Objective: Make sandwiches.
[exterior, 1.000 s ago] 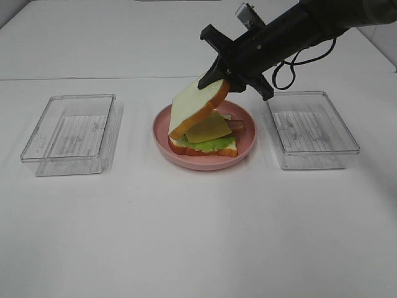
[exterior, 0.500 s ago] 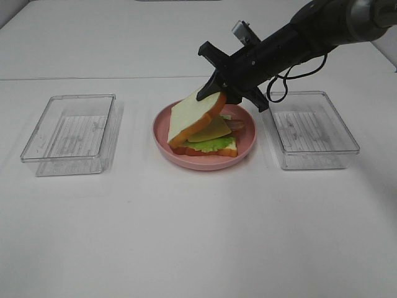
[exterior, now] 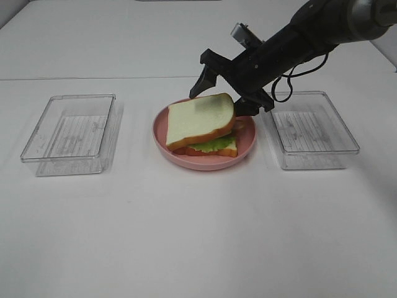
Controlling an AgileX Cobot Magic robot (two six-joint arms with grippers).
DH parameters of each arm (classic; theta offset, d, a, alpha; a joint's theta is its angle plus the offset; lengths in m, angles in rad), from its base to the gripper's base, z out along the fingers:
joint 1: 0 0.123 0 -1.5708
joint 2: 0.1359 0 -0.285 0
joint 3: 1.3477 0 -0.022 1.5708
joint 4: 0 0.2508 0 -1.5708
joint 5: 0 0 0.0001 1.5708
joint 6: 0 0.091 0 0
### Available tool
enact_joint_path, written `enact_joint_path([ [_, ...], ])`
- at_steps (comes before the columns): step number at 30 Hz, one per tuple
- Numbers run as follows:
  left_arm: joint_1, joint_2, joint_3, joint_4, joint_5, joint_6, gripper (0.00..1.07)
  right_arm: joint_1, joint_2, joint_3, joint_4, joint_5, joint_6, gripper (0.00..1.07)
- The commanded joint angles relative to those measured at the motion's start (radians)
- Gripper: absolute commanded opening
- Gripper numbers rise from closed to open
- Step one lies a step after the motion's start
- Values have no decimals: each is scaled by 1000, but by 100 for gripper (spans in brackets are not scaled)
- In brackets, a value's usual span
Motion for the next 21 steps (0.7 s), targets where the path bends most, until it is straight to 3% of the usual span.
enact_joint_path([
  [1,-2,-15,0,-6,-5,-5,89,-2,-33,-5,-94,-2,-5,83],
  [7,-2,-15,0,-6,-5,-5,89,-2,-72,-5,-269,2,82,83],
  [11,-2,-15,0,-6,-5,-5,89,-2,-142,-5,-472,21,179,83],
  [13,-2,-15,0,-6,-5,-5,89,-2,-155,-5,-505,26,200,83],
  [14,-2,-15,0,-6,-5,-5,89,-2,-188,-5,-593,40,243,83],
  [18,-2,-15,0,-6,-5,-5,89,-2,-226,-5,-712,76,303,83],
  [19,-2,-15,0,-6,-5,-5,89,-2,-251,-5,-798,117,344,83],
  [21,-2,-15,0,-6,-5,-5,89,-4,-262,-5,-838,133,357,83],
])
